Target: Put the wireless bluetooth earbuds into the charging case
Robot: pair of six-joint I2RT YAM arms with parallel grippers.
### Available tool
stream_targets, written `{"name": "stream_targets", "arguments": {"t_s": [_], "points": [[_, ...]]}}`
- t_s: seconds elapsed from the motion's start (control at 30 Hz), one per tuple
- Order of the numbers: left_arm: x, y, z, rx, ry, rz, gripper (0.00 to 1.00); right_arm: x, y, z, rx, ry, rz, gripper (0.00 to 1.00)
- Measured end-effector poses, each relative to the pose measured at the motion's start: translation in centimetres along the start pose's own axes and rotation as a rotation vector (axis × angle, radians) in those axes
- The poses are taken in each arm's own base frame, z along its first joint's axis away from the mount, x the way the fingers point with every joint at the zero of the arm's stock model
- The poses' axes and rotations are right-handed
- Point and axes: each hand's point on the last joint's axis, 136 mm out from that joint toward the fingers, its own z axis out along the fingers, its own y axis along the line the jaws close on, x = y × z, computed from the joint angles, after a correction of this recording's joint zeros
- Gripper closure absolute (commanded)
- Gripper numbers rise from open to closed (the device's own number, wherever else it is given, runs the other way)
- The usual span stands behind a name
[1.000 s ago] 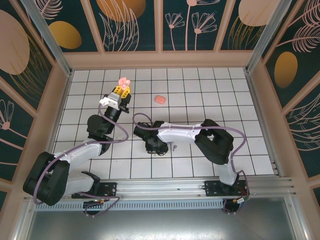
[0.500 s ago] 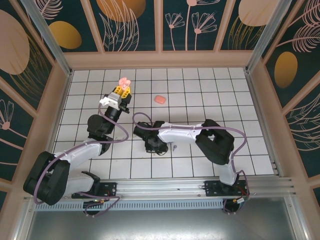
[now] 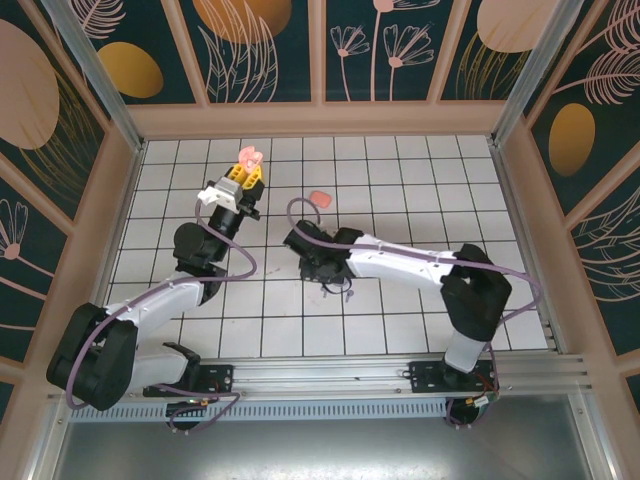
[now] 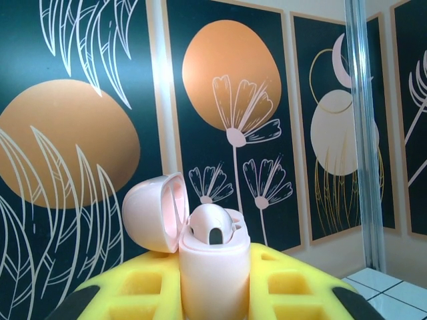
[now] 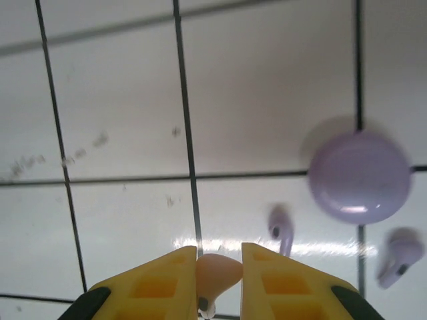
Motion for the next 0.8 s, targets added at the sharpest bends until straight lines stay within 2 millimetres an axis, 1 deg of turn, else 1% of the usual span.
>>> {"name": "stream_targets", "arguments": {"t_s": [0.17,0.27,0.33,0.43,0.53,0.6,0.8], "points": [[-0.2,-0.1,0.3,0.01,0.009,-0.001,1.0,-5.7,-1.0,-3.1,-0.066,-0.137,0.03,0.81],[0.0,-0.5,0.5,0.033,0.023,0.004,1.0,-9.3,-1.3,-5.5,-0.103,-0.231,0.026,0.8],[0.1,-0.9,0.7,0.055,0.035,0.014,1.0,-11.7,-1.0,-7.3,-0.134,-0.295,0.014,0.8],[0.1,-1.5,0.9,0.095,0.044,0.03,1.0,-15.2,0.2,-10.1,-0.189,-0.395,-0.017,0.8],[0.3,-2.5,0.8,0.151,0.05,0.047,1.0,-17.9,1.5,-13.0,-0.24,-0.489,-0.058,0.79],[0.4,-3.1,0.7,0.189,0.053,0.055,1.0,-19.3,2.2,-15.0,-0.272,-0.549,-0.084,0.79],[0.3,-4.9,0.8,0.303,0.046,0.061,1.0,-22.0,3.5,-20.7,-0.356,-0.712,-0.168,0.79]]}}
